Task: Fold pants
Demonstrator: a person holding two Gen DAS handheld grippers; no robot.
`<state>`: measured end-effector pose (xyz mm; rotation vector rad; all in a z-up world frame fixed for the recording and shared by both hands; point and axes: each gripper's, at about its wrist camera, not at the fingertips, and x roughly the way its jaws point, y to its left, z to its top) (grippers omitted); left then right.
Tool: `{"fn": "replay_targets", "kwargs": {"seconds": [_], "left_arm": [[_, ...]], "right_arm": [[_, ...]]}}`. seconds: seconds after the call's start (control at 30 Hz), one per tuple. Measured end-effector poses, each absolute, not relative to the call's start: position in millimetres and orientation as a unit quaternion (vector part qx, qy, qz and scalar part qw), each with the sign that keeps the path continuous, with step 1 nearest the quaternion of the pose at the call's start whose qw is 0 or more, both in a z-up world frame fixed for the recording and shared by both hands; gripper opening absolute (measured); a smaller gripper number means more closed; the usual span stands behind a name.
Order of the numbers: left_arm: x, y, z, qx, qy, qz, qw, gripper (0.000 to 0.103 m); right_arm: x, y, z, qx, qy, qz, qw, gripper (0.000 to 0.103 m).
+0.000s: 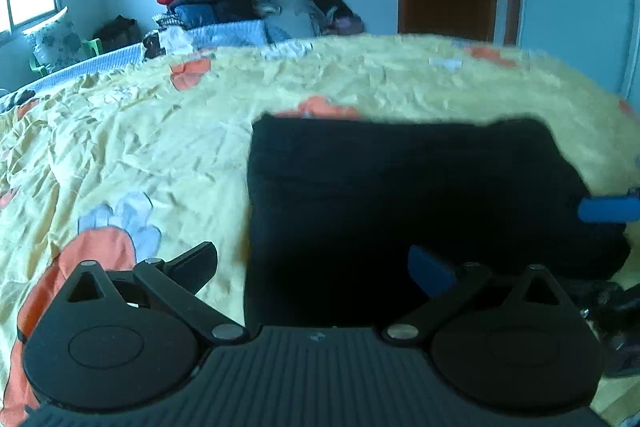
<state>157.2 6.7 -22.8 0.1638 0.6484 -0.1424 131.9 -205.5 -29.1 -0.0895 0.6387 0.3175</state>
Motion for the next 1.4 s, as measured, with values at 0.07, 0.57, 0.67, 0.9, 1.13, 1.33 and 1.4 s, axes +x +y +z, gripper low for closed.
{"fn": "replay_targets", "kwargs": {"seconds": [0.07,0.57,0.67,0.9,1.13,1.33,1.4], "left_arm": [[151,6,-19,0.078,0.313,-0.062,0.944,0.103],[90,15,-5,0.056,0.309,-0.062,0.948,0.103],[80,17,-9,0.056,0.322,-0.063,0.943,0.103],[60,23,-23,0.047,0.338,-0.064,0.938,0.103],[54,26,-33,0.045,0.343,-0.054,0.937,0.103],[54,27,-35,0.043,0.342,-0.052,0.937,0.103],[53,27,-35,0.043,0.341,-0.053,0.938,0.103]], "right_arm": [[132,-206,-29,-0.033,0.312,0.14,0.939,0.089],[64,-201,-10,0.071,0.351,0.083,0.93,0.102],[48,-196,-5,0.083,0.355,0.094,0.927,0.102],[30,-186,-9,0.078,0.348,0.089,0.93,0.102],[31,-200,-38,0.14,0.351,0.061,0.924,0.102],[28,-193,-40,0.115,0.345,0.057,0.93,0.102],[27,-192,-41,0.112,0.341,0.057,0.932,0.102]]}}
